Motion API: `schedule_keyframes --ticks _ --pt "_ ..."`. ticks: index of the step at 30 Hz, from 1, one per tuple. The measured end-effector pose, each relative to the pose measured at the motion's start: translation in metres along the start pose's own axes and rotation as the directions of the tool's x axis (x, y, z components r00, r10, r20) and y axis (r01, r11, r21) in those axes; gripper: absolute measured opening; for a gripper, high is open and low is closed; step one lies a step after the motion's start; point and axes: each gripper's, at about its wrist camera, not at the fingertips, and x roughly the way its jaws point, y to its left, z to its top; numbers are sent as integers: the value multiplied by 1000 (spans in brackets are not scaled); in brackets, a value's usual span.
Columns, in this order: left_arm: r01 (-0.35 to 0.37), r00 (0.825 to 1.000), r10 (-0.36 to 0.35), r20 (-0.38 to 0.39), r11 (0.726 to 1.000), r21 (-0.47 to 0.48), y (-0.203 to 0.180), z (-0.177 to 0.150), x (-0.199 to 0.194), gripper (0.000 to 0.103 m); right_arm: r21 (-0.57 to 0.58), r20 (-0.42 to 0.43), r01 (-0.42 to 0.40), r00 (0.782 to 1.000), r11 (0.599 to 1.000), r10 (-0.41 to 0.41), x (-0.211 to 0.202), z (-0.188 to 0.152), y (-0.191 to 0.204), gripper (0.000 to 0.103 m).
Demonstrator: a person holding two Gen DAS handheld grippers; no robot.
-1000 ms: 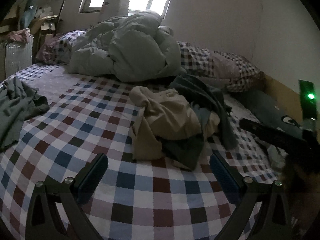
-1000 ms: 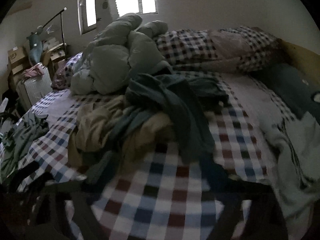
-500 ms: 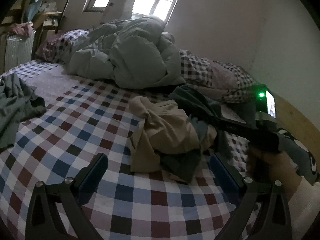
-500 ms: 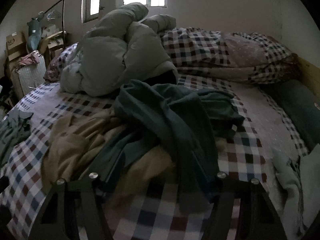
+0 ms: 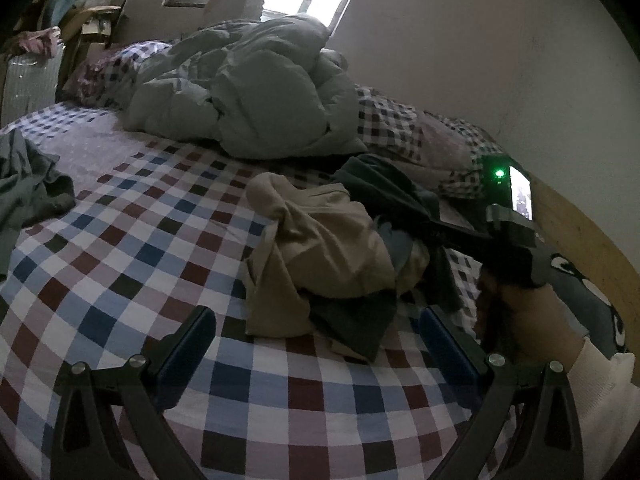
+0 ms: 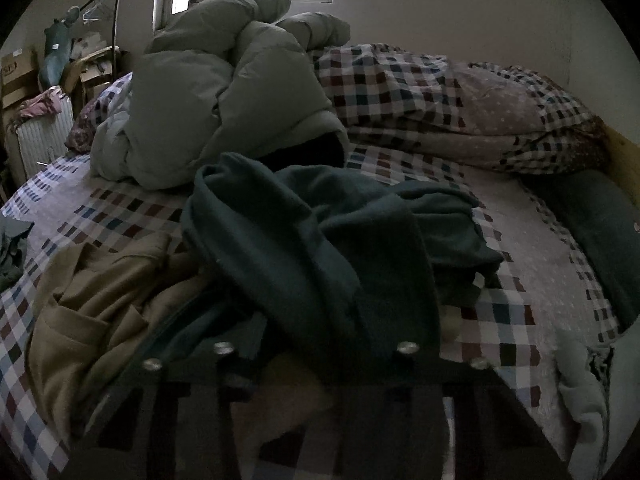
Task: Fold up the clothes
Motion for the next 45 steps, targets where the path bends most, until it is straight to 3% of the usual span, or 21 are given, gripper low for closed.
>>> schedule_keyframes --ticks 1,4,13,21,36,41,45 --pt "0 1000 0 2 1000 1 0 0 0 103 2 9 1 1000 1000 -1 -4 -1 -1 20" --pt "4 1000 -4 2 1000 -7 2 0 0 103 2 27 -8 1000 1000 8 -17 -4 -2 13" --pt "104 994 -104 13 994 -38 3 3 -5 103 4 77 -55 996 998 55 -65 -12 -5 9" --pt "297 955 -298 -2 952 -79 -6 2 -8 103 15 114 -155 982 988 153 -129 -43 15 8" --pt "416 908 -417 -44 909 -27 -31 -4 -13 103 4 88 -269 959 963 268 -201 -111 43 7" --pt "424 903 -420 -90 905 25 -45 -8 -11 103 -21 76 -314 946 949 315 -229 -134 59 5" --pt "460 881 -453 -140 887 26 -50 -10 -9 103 -39 63 -340 937 939 342 -250 -154 71 5"
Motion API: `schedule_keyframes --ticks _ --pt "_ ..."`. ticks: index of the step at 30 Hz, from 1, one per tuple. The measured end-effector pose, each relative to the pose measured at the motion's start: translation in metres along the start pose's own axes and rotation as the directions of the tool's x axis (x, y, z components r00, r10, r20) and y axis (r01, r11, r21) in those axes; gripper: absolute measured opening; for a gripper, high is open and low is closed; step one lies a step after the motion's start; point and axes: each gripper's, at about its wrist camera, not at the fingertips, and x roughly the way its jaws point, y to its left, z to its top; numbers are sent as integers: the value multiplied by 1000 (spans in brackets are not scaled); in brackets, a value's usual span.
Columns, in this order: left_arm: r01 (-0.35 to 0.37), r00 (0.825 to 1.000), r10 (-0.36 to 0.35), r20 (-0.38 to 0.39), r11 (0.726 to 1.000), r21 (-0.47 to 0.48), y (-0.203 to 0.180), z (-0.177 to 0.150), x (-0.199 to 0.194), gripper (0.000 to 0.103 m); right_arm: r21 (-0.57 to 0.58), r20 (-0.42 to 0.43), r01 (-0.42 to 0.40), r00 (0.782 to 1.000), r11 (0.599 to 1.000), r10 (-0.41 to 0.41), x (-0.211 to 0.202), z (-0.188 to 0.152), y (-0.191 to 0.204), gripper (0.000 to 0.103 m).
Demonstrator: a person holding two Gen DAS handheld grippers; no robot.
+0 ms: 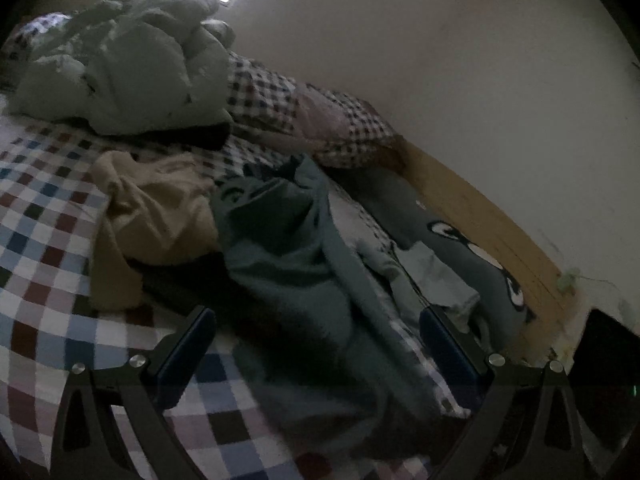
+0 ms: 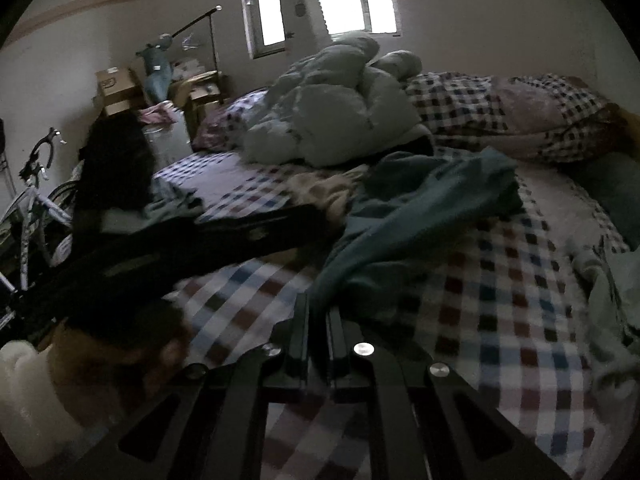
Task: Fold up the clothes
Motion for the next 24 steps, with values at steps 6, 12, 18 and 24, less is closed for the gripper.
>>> schedule_keyframes --ticks 6,12,18,24 --pt "60 993 -55 -107 997 48 -12 -7 11 91 -82 -35 -63 998 995 60 -19 -23 35 5" --pt "41 975 -6 -222 987 154 -27 -22 26 79 -167 -85 -181 982 969 168 -32 -42 66 5" --pt "-5 948 79 -309 972 233 -34 -46 47 53 -200 -89 -182 982 963 167 -35 -52 70 8" --pt "-61 939 147 -312 961 270 -32 -52 49 21 -257 -123 -210 975 943 184 -38 -60 74 45"
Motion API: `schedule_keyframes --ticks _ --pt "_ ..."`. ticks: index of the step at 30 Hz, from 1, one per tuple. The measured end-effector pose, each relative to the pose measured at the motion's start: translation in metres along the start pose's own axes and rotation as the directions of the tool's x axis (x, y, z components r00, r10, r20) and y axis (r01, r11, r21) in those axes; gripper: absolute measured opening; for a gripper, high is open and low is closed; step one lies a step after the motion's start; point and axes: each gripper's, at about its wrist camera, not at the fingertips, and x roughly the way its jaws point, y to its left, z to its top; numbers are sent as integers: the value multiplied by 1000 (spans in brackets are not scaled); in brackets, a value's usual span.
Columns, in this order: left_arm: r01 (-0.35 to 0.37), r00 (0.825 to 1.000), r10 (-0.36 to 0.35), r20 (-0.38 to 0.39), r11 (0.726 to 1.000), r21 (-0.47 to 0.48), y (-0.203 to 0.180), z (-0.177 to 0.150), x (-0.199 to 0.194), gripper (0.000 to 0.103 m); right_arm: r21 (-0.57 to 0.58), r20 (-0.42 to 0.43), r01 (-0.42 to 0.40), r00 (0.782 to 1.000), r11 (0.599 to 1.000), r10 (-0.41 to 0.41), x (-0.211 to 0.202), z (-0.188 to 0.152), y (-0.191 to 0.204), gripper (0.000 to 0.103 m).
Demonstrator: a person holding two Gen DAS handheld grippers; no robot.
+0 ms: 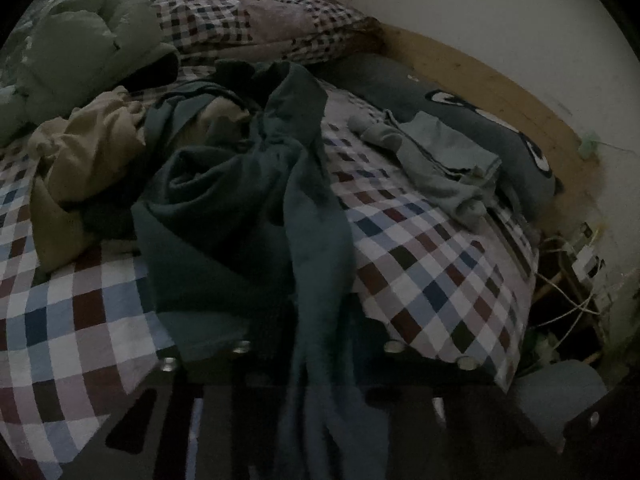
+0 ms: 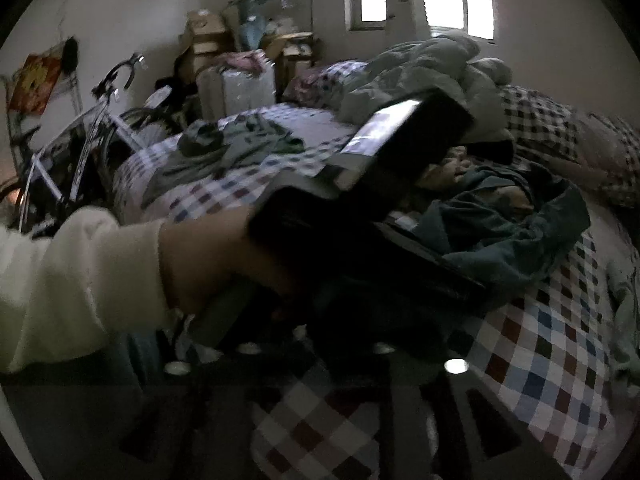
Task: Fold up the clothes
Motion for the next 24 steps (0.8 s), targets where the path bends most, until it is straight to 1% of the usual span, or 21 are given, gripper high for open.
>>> schedule_keyframes --ticks 1,3,6,8,9,13,16,17,19,21,23,24 --pt "2 1000 -2 14 1000 -6 1 0 -4 18 -8 2 -18 1000 1000 18 -2 -1 1 51" --pt "-5 999 6 51 1000 -16 3 3 -12 13 -12 8 -49 999 999 49 -7 -3 2 54" --pt "-30 992 32 125 999 -19 4 5 -27 11 32 27 -120 992 992 120 -14 -3 -5 60" --pt "-30 984 37 172 999 -39 7 5 -40 11 71 49 -172 984 982 169 -20 -3 -12 62" --pt "-30 980 39 195 998 -48 8 5 -47 11 99 75 -195 979 976 188 -24 -3 -19 62" --pt "-44 961 62 271 997 -70 15 2 -76 10 176 162 -202 971 963 174 -40 1 -43 63" --pt "-63 945 85 316 995 -77 19 -2 -98 10 270 222 -147 971 952 88 -53 2 -73 65" --pt "-67 938 92 335 994 -86 22 -4 -106 10 302 225 -113 973 947 45 -55 3 -82 66" --pt "-65 927 97 362 993 -101 28 -7 -117 10 371 216 -39 975 928 -45 -56 5 -103 67" --pt "-65 914 109 391 990 -125 35 -9 -127 10 446 195 31 972 894 -131 -54 7 -126 68" --pt "-63 903 122 413 986 -152 42 -11 -135 10 480 175 75 968 874 -179 -52 9 -143 68" --pt "-62 900 125 418 985 -162 46 -11 -138 10 482 162 109 964 870 -211 -49 12 -151 68"
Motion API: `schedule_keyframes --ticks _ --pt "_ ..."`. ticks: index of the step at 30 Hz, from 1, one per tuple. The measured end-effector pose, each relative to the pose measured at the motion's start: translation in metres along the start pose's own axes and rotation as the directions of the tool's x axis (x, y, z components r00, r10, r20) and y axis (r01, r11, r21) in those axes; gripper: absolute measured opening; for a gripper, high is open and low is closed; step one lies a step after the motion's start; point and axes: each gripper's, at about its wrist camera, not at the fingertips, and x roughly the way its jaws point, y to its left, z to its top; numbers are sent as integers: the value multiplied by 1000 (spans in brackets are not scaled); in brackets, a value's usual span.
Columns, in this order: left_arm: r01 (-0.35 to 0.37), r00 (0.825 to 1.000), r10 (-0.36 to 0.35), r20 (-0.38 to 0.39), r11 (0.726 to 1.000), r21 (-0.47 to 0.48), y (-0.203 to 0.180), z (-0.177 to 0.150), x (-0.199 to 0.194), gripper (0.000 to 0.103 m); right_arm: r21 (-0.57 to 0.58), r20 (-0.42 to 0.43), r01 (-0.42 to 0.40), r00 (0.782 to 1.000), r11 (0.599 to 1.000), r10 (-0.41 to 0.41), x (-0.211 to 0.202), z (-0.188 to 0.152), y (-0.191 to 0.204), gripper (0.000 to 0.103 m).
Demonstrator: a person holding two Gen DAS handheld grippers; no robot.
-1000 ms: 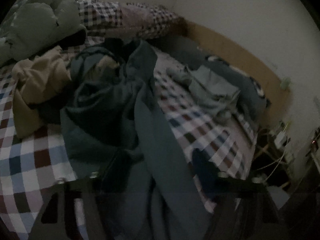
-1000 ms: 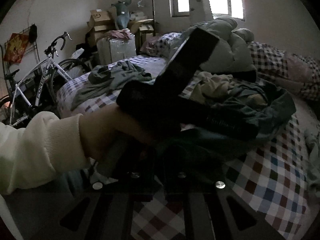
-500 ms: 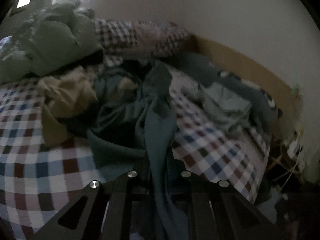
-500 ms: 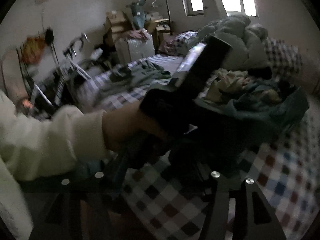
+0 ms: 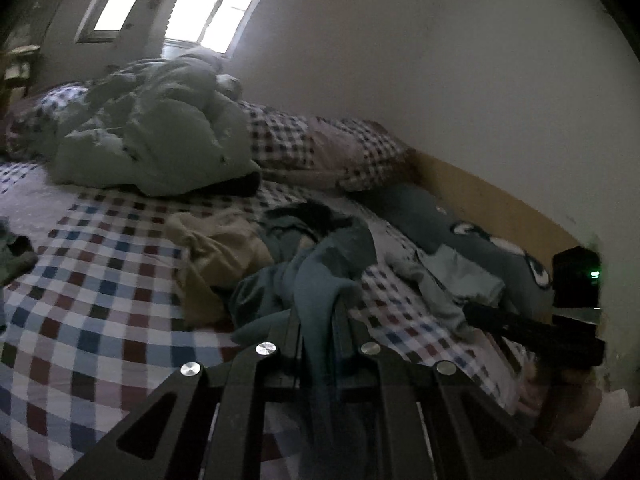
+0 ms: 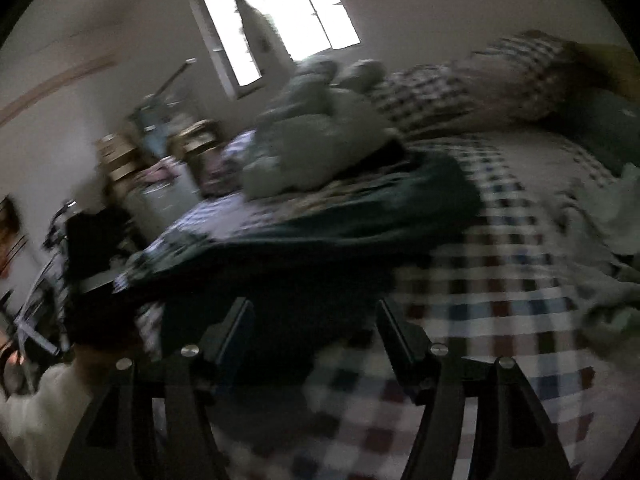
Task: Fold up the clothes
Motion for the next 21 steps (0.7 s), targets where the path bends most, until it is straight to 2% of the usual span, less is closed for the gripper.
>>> schedule_keyframes --ticks 1,7,11,16,20,21 --pt "-5 1000 5 5 1000 -12 4 1 -2 10 -7 4 36 999 999 -36 5 6 -5 68" --pt "-32 999 33 25 999 -42 20 6 -8 10 -30 9 138 990 990 -137 46 43 -40 69" --pt "-60 998 62 31 997 -48 30 12 -8 10 34 -38 187 982 982 -186 94 58 -77 71" --pt "-90 995 93 39 993 -77 43 15 -10 10 154 -42 189 982 970 -185 140 75 -118 71" --pt "-110 992 115 45 990 -91 48 17 -12 10 170 -28 138 990 976 -135 155 88 -124 70" --pt "-117 992 122 45 989 -92 49 17 -13 10 158 -27 135 991 978 -132 157 90 -122 63"
